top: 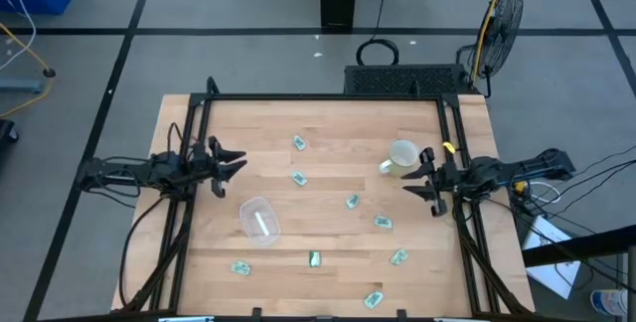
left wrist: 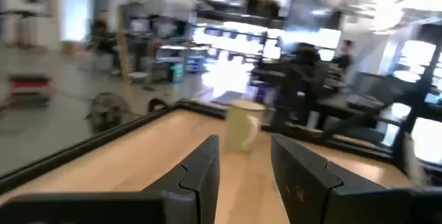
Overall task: Pick and place Stevia / Truvia into bins
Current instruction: Put the green stevia packet into the transparent bin
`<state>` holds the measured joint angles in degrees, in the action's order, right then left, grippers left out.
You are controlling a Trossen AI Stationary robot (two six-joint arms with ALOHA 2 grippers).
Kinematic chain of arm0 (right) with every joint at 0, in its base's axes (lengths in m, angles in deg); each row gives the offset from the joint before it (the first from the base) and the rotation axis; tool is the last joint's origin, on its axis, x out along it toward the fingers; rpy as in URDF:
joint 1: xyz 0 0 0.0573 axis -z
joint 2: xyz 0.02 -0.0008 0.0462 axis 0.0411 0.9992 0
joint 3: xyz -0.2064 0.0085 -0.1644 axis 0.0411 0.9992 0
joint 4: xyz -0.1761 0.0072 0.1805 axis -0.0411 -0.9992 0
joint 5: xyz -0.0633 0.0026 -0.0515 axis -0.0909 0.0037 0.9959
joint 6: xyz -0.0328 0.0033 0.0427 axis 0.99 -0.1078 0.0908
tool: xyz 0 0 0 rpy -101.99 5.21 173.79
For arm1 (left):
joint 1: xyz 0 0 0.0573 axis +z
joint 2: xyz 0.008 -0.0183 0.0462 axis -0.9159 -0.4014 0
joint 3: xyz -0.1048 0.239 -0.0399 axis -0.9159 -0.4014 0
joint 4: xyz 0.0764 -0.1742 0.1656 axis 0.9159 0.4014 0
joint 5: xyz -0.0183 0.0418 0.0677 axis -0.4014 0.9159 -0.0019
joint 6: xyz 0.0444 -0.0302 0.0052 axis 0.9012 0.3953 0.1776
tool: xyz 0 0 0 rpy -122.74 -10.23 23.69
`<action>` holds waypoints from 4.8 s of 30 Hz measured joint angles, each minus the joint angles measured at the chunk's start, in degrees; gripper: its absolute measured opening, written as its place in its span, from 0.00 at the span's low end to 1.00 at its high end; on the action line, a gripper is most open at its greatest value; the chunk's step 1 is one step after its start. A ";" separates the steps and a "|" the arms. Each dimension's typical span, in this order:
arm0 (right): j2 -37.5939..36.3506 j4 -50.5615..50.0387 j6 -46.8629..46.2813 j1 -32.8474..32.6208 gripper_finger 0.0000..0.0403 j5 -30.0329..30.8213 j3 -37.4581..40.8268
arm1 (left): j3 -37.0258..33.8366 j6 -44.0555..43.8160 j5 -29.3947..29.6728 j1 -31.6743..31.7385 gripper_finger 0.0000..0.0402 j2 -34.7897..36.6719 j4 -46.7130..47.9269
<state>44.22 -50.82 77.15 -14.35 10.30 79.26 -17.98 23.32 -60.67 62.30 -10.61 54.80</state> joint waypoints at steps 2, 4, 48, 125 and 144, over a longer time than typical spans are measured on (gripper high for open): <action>4.21 -1.09 0.47 0.00 0.29 1.19 -2.02 | 0.00 -1.75 3.00 0.00 0.34 -1.03 0.15; 10.10 -2.20 0.92 0.02 0.29 1.25 -5.93 | 0.00 -3.73 4.38 0.00 0.34 -2.60 -0.01; 77.96 -16.16 -19.29 -12.35 0.02 5.22 -30.27 | 0.00 -6.41 4.82 3.76 0.34 -23.57 -16.12; 57.46 -24.83 -17.94 -5.94 0.31 14.62 -43.30 | 37.61 -12.35 -1.27 22.62 0.34 -88.76 0.39; 50.77 7.89 -11.14 -6.12 0.31 14.49 -21.70 | 40.47 -12.15 -8.09 26.68 0.10 -102.97 -9.64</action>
<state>94.99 -42.94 66.00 -20.47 24.79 57.56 22.49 11.17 -68.76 88.98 -113.58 45.16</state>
